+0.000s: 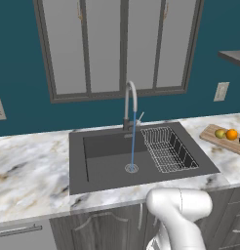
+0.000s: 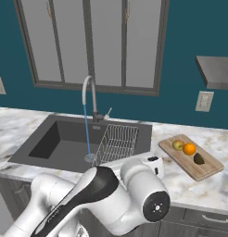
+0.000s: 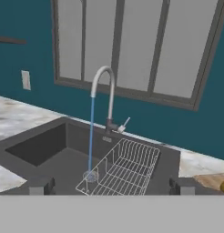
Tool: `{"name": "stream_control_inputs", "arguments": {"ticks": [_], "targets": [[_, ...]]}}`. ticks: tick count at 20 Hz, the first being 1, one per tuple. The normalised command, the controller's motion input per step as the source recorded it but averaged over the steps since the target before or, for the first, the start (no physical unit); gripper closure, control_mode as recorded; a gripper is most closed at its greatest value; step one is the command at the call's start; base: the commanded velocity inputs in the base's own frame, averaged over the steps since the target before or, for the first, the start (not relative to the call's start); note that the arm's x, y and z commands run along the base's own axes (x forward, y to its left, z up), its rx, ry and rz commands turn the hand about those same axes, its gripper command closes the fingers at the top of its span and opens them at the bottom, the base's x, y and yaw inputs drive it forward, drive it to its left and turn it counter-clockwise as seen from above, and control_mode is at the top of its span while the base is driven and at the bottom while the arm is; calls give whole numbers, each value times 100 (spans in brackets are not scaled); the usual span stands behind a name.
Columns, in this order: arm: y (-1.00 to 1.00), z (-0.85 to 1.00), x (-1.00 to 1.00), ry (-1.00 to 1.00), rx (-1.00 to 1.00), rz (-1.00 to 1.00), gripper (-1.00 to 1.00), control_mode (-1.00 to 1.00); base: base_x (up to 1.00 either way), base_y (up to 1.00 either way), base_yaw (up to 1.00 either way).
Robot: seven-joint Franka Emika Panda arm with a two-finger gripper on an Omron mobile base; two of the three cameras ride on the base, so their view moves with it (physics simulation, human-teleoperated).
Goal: Pick the apple, orange, kiwi from the sink and place them on the cutting board to airdry. Then turn off the sink faucet.
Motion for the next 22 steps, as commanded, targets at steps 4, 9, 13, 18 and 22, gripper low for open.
{"name": "stream_control_inputs", "arguments": {"ticks": [4,9,13,18,22], "targets": [[60,-4,0,-18,-3,-1,-100,-100,0,0,0],[52,0,0,-22,1,0,-100,-100,0,0,0],[40,1,1,-20,0,6,-100,-100,0,0,0],[14,4,21,0,0,15,-100,-100,0,0,0],[5,4,45,7,1,9,-100,-100,0,0,0]]}}
